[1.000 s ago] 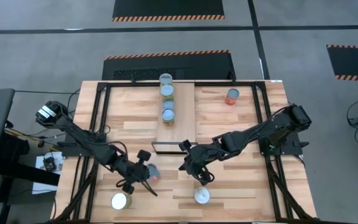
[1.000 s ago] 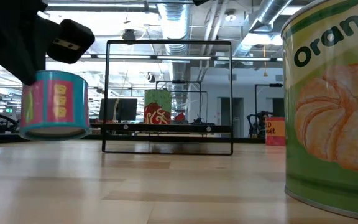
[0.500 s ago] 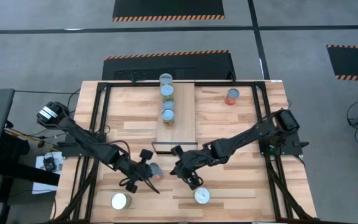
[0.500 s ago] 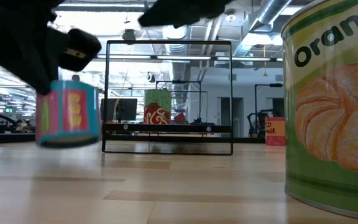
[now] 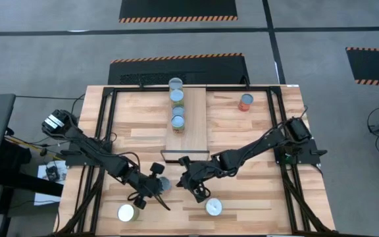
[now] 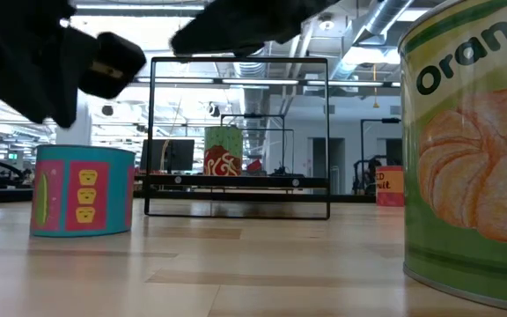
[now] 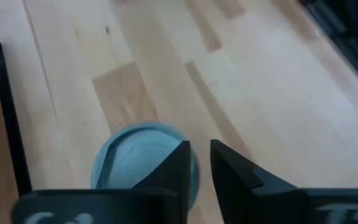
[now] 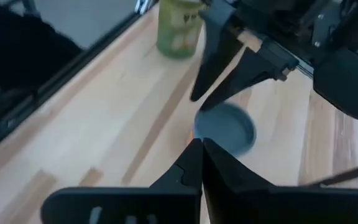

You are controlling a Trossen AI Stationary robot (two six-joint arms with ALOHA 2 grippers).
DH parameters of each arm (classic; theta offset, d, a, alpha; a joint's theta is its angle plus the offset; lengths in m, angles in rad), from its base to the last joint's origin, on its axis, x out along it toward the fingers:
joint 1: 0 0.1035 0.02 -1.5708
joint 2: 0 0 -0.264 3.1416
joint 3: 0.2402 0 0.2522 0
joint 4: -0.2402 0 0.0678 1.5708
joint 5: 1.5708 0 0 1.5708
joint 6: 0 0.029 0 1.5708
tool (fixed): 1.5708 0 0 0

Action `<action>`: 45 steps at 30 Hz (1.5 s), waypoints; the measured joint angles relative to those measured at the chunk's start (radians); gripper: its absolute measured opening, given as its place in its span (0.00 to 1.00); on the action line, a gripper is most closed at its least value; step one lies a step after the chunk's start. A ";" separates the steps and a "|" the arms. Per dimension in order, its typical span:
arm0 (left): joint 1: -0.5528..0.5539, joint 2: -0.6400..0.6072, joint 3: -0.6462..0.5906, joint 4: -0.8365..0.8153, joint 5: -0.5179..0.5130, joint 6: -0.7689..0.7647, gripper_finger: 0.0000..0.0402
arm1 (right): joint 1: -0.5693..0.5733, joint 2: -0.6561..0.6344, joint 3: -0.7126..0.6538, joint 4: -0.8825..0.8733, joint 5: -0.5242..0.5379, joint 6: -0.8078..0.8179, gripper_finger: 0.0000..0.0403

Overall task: Pick and place cans onto a shelf
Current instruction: Put the canned mixed veggies on the shelf

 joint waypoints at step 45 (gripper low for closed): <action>-0.229 -0.383 -0.370 0.552 -0.343 -0.131 0.00 | -0.012 0.349 0.347 -0.203 0.051 -0.168 0.22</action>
